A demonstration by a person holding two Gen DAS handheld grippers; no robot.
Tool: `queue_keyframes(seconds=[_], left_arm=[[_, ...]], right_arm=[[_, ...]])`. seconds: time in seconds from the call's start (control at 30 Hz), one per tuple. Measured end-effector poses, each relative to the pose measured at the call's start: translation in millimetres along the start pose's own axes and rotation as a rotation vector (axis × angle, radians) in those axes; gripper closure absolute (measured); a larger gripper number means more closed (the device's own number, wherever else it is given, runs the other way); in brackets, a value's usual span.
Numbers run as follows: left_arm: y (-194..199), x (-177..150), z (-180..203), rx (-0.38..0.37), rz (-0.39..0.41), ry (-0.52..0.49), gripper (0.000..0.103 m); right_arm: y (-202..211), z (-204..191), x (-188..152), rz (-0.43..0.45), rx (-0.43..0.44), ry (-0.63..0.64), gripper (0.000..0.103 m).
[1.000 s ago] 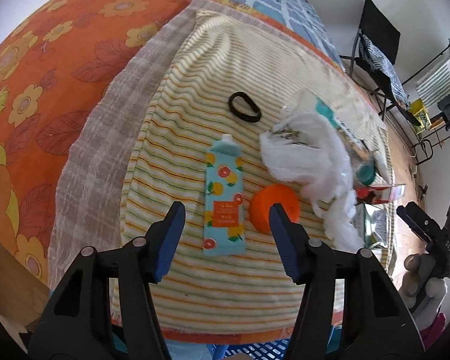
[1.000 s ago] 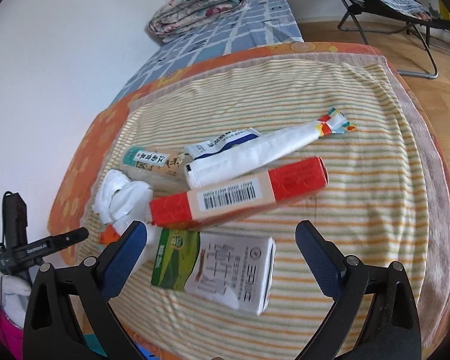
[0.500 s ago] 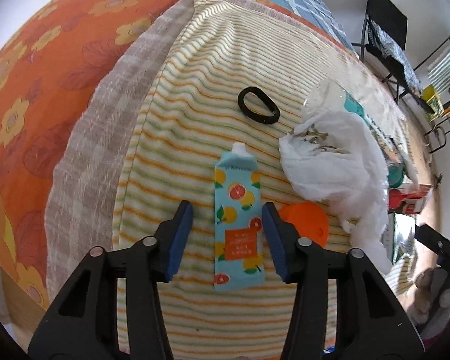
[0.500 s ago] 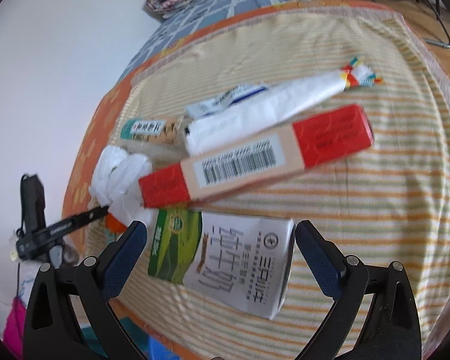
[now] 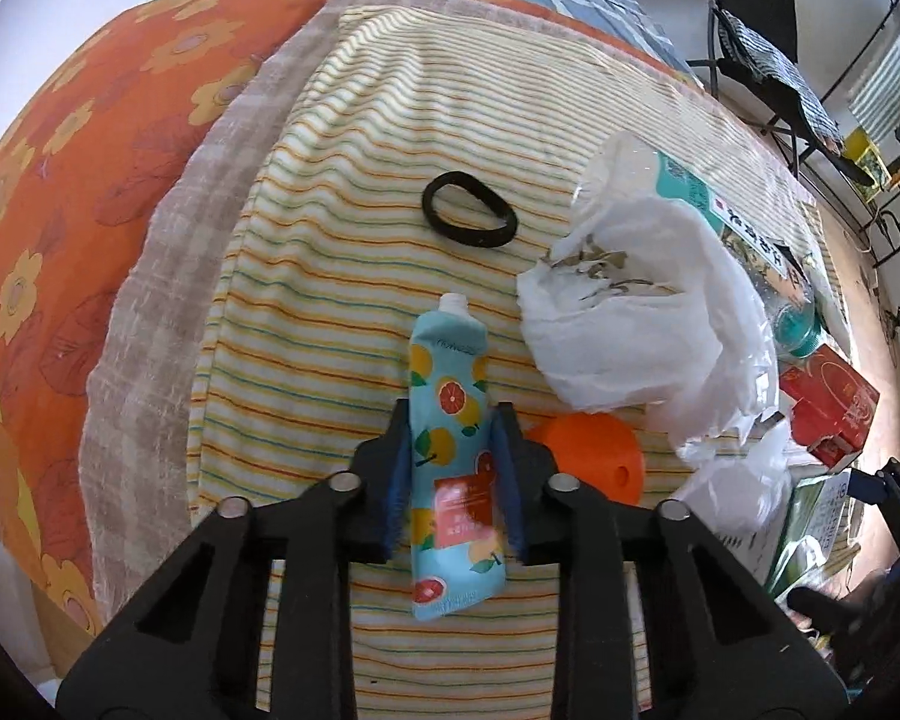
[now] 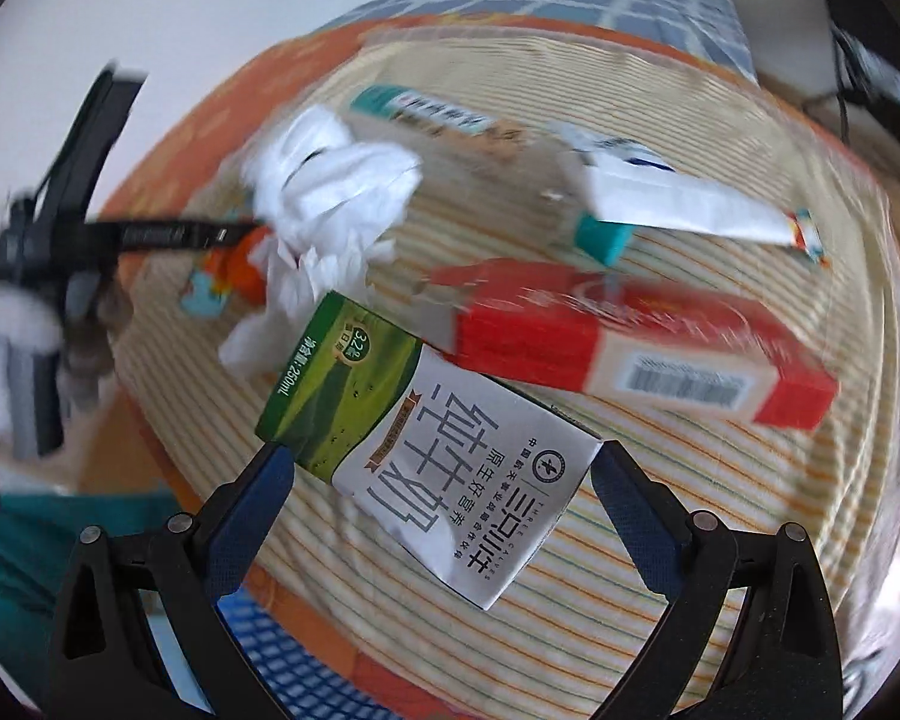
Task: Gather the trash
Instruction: 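Close the left tool on the squeeze tube while the right tool grasps the milk carton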
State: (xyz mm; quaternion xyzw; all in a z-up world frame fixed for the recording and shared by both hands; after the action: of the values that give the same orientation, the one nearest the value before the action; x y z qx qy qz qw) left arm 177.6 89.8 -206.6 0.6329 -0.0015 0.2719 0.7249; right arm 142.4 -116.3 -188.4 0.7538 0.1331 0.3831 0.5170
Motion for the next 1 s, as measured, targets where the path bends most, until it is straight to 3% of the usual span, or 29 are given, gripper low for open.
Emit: queue_keyframes(seconds=[0.03, 0.23, 0.47, 0.63, 0.87, 1.0], left_arm=[[-1, 1, 1, -0.003, 0.000, -0.001, 0.089], [-2, 4, 1, 0.006, 0.011, -0.025, 0.094], [0, 0, -4, -0.003, 0.008, -0.016, 0.095], [4, -4, -9, -0.004, 0.006, -0.012, 0.096], [12, -8, -28, -0.009, 0.002, 0.017, 0.098], [14, -13, -36, -0.029, -0.009, 0.036, 0.098]], right_arm=[[0, -2, 0, -0.005, -0.019, 0.032, 0.004], [2, -7, -2, -0.004, -0.091, 0.144, 0.004], [27, 8, 24, 0.113, -0.006, 0.032, 0.004], [8, -12, 26, 0.061, 0.085, 0.063, 0.004], [-5, -43, 19, 0.024, 0.025, 0.228, 0.004], [-19, -49, 13, 0.009, -0.154, 0.388, 0.004]])
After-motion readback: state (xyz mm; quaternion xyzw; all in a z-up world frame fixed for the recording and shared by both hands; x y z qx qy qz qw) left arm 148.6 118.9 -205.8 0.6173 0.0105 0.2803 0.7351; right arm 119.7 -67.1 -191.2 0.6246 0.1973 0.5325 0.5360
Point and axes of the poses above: each gripper's, at about its wrist camera, not at the fingertips, and y roughly against the way its jaws point, z to its right, x to its top, the point moved 7 cm from there along -y, roughly the way its jaws point, and after that the axes turned 3 degrees about y, right-handed, at the moved point
